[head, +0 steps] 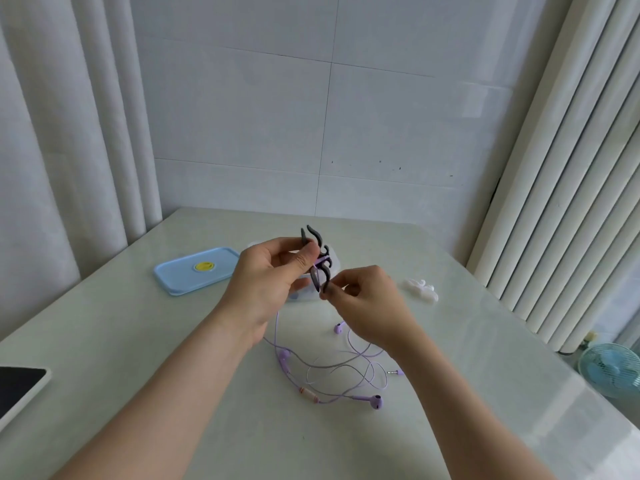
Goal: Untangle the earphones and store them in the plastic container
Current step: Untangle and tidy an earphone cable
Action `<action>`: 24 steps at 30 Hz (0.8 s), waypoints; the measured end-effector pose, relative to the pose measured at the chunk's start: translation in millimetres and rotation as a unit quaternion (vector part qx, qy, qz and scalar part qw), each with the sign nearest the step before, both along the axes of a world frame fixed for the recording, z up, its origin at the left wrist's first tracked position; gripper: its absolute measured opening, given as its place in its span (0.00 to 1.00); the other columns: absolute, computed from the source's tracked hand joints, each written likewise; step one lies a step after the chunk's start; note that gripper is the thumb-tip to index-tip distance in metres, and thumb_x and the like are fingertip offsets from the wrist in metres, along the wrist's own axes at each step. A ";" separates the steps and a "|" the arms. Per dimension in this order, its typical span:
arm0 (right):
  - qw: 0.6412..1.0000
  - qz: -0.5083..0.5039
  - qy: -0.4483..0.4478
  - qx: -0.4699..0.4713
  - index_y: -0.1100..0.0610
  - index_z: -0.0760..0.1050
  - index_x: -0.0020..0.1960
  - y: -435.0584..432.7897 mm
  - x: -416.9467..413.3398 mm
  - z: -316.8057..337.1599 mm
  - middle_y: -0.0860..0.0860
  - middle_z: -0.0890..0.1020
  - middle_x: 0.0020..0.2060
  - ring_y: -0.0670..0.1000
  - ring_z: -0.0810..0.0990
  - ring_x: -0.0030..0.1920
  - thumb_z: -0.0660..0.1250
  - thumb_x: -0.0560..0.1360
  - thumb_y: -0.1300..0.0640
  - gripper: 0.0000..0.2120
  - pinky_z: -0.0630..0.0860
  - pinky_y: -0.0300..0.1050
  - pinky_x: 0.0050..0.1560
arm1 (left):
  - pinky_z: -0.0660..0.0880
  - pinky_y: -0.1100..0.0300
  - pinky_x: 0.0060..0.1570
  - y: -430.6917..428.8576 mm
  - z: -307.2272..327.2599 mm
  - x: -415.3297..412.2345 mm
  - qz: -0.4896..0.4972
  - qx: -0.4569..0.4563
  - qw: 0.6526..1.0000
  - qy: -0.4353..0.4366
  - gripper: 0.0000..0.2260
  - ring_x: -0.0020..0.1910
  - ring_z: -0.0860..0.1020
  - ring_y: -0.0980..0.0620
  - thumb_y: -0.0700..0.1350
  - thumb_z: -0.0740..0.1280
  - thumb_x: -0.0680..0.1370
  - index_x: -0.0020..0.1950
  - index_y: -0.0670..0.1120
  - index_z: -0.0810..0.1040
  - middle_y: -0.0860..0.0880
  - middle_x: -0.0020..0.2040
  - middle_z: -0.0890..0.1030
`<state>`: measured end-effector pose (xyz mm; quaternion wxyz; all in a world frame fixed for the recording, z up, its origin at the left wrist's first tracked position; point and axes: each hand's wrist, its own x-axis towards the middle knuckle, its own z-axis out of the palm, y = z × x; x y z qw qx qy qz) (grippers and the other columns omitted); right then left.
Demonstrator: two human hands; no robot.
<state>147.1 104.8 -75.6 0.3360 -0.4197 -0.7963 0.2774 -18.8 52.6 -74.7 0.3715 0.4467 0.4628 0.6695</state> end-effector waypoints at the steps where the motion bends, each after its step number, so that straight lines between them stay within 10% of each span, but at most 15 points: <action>1: 1.000 0.025 -0.012 -0.011 0.55 0.85 0.41 -3.2 -0.4 1.8 0.45 0.70 0.19 0.45 0.64 0.22 0.68 0.78 0.57 0.10 0.62 0.35 0.27 | 0.84 0.47 0.58 1.4 -1.1 -2.7 0.022 -0.004 1.000 0.001 0.11 0.55 0.87 0.43 0.48 0.73 0.80 0.59 0.44 0.85 0.44 0.52 0.89; 8: 0.986 0.125 0.048 -0.099 0.58 0.86 0.41 -14.2 3.2 13.4 0.52 0.66 0.26 0.53 0.62 0.30 0.70 0.79 0.58 0.10 0.61 0.40 0.29 | 0.86 0.42 0.48 4.4 -8.0 -6.7 0.092 0.006 0.993 0.072 0.06 0.49 0.86 0.46 0.50 0.72 0.82 0.56 0.50 0.85 0.50 0.52 0.85; 11: 0.962 0.147 0.182 -0.144 0.64 0.82 0.43 -14.4 2.1 18.0 0.49 0.63 0.26 0.50 0.60 0.27 0.69 0.83 0.55 0.15 0.60 0.41 0.29 | 0.84 0.52 0.48 5.3 -12.2 -8.2 0.056 0.003 0.977 0.208 0.07 0.50 0.84 0.48 0.53 0.69 0.83 0.59 0.55 0.83 0.53 0.52 0.86; 15: 0.909 0.122 0.357 -0.178 0.62 0.78 0.49 -9.2 3.4 22.1 0.50 0.61 0.29 0.50 0.62 0.28 0.63 0.87 0.53 0.14 0.65 0.42 0.29 | 0.77 0.59 0.45 1.8 -12.8 -4.3 -0.021 -0.023 0.984 0.178 0.09 0.47 0.81 0.54 0.52 0.68 0.84 0.61 0.54 0.84 0.49 0.52 0.87; 24: 0.868 0.019 0.447 -0.216 0.55 0.72 0.51 15.5 20.5 20.6 0.47 0.61 0.29 0.47 0.56 0.26 0.58 0.88 0.56 0.09 0.56 0.39 0.23 | 0.80 0.57 0.62 -4.5 -12.8 3.1 -0.160 -0.043 0.964 0.207 0.16 0.57 0.85 0.52 0.40 0.78 0.77 0.63 0.50 0.85 0.49 0.55 0.88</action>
